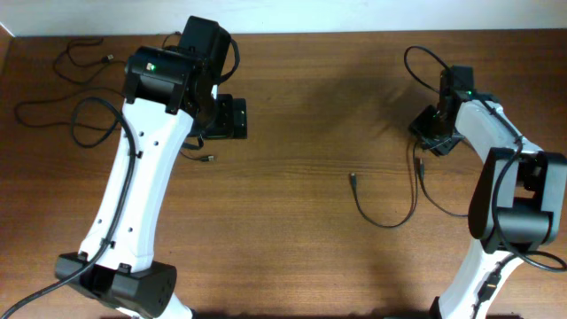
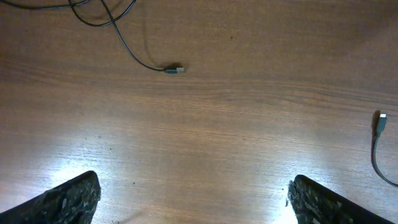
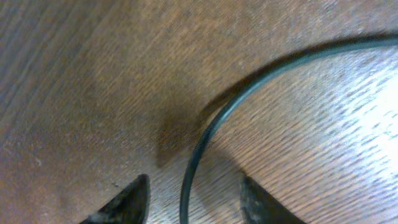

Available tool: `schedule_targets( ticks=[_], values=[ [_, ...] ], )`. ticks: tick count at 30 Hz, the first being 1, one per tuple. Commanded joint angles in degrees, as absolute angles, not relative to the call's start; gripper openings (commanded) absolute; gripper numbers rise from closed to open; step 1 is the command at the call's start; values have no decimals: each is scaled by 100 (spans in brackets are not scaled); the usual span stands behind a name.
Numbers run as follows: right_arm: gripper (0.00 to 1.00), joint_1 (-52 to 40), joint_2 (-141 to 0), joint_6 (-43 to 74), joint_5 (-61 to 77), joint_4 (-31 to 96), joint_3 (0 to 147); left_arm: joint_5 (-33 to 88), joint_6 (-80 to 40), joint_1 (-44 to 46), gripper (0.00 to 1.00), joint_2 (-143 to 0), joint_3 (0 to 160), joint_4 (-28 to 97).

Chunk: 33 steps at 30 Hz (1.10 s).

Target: Untangle cables

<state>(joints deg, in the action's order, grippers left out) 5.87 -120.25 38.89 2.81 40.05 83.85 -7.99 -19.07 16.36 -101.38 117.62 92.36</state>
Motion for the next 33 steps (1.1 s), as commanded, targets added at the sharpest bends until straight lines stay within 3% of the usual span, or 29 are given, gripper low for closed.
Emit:
schedule_targets(
  ticks=[1, 2, 3, 12, 16, 21, 28, 33],
  values=[
    [16, 508, -12167, 3946, 233, 4075, 8475, -840, -1881, 1634, 99, -10145, 11736, 9240],
    [5, 508, -12164, 3944, 237, 4121, 8477, -840, -1881, 1634, 99, -10145, 11736, 9242],
    [4, 510, -12151, 3903, 307, 4174, 8490, -840, -1881, 1634, 99, -10145, 11736, 9242],
    [4, 486, -11640, 2342, 1662, 5806, 10143, -714, -1883, 1634, 99, -10145, 11734, 9043],
    [4, 259, -11041, 1315, 3201, 6904, 11198, -174, -1883, 1632, 99, -10145, 11734, 8733],
    [4, -491, -9863, 1085, 3258, 7465, 11730, 1933, -1881, 1391, 99, -10143, 11797, 8237],
    [4, -1020, -8517, 910, 3308, 7491, 11730, 5293, -1929, 355, 99, -10123, 11911, 8014],
    [4, -1398, -8075, 338, 3861, 7476, 11730, 6744, -2740, 132, 97, -10121, 11911, 8020]
  ],
)
